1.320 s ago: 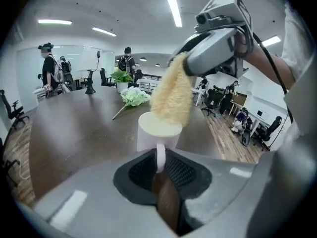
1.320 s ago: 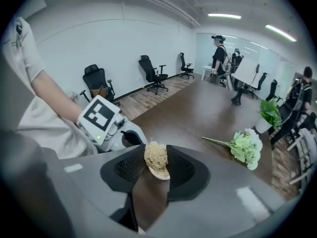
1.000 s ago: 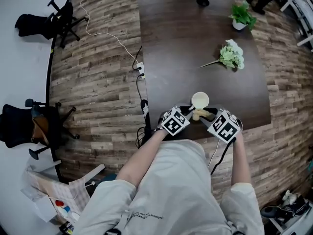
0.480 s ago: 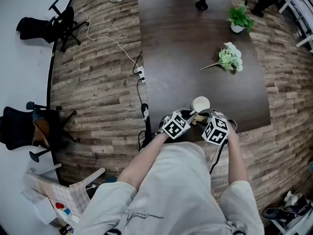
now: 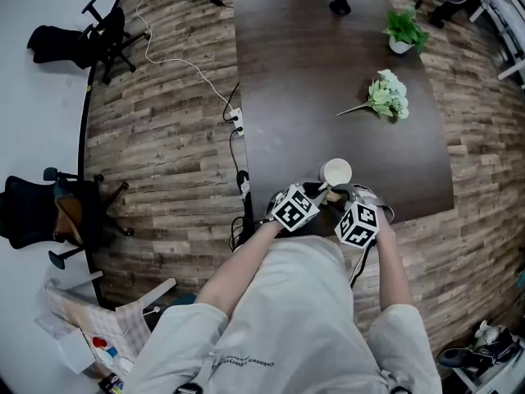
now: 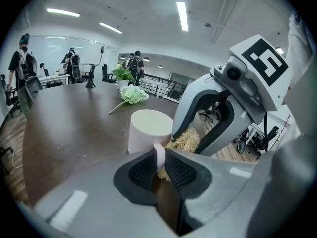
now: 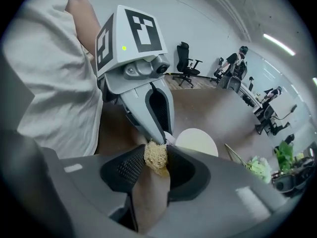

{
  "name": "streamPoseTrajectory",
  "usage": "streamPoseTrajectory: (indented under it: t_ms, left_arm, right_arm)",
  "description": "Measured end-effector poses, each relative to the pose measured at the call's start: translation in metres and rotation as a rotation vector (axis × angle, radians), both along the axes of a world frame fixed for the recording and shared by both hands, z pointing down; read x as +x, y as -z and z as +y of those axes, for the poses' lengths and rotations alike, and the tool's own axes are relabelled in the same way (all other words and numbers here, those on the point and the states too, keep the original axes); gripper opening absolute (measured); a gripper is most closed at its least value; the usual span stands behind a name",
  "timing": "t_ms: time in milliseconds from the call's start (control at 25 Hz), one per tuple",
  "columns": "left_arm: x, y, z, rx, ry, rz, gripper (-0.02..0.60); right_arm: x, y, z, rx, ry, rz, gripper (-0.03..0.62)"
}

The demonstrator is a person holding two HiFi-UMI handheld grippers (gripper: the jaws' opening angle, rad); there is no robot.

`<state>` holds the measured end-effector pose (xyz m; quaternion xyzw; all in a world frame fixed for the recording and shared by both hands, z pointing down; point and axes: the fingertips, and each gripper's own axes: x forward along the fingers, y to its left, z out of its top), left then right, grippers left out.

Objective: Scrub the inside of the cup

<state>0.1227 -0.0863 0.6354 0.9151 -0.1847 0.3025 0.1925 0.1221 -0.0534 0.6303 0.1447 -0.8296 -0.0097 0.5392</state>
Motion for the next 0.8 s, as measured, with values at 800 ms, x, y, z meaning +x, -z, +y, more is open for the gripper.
streamPoseTrajectory:
  t_ms: [800]
  left_arm:
    - [-0.001,0.0,0.008,-0.021,-0.013,0.028,0.048]
  right_arm:
    - [0.026,-0.014,-0.003,0.06,-0.207,-0.041,0.16]
